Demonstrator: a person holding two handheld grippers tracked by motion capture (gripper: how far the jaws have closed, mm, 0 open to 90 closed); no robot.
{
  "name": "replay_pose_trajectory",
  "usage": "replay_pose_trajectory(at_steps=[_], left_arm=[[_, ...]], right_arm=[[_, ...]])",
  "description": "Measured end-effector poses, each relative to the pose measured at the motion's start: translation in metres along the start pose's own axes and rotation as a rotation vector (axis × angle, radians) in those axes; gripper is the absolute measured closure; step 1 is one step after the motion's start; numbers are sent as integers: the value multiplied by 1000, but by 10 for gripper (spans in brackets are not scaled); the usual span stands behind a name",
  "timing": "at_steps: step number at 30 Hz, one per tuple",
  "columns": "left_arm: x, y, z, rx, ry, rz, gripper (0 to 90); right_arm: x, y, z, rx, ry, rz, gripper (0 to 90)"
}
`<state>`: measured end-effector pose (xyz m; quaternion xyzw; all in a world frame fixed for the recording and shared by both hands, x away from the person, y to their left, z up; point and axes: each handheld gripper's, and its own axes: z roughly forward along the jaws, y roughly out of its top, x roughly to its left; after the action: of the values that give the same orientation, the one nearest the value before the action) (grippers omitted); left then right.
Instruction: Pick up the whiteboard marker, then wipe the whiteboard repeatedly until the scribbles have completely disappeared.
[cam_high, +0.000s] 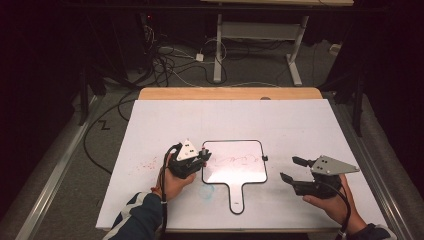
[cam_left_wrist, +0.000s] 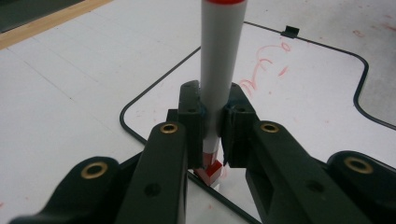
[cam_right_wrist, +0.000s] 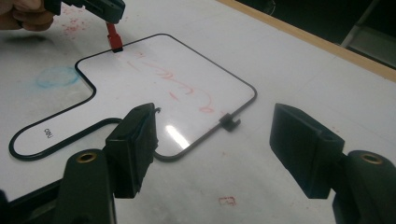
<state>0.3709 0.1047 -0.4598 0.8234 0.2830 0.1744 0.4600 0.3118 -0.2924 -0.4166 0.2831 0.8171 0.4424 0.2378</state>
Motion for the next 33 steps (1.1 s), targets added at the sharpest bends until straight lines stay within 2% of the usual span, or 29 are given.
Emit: replay_pose_trajectory(at_steps=[5,9,11,15,17,23,28,30,32,33], left_arm=[[-2,0,0,2,6,15,786],[-2,3,2,2,6,10,786],[-4,7,5,7,4,21,786],[-10,20,13,-23,-21,31,786],[-14,29,20,-27,-37,50,786],[-29,57,48,-61,-114,64,786],[-47,82,80,-37,-164,124,786],[-53,89,91,-31,-192,133,785],[-60,94,102,-17,-183,160,785],[-61,96,106,-16,-195,156,785]], right_arm=[[1,0,2,13,-4,-10,314],[1,1,3,11,-3,-15,313],[1,2,3,7,0,-18,313],[-1,2,2,2,0,-13,310],[-2,2,3,3,-5,-12,310],[-4,1,0,-9,-14,-4,308],[-4,-3,-5,-8,-19,1,307],[-5,-4,-7,-10,-25,4,308],[-5,-5,-9,-11,-27,9,308],[-5,-5,-10,-8,-27,7,308]])
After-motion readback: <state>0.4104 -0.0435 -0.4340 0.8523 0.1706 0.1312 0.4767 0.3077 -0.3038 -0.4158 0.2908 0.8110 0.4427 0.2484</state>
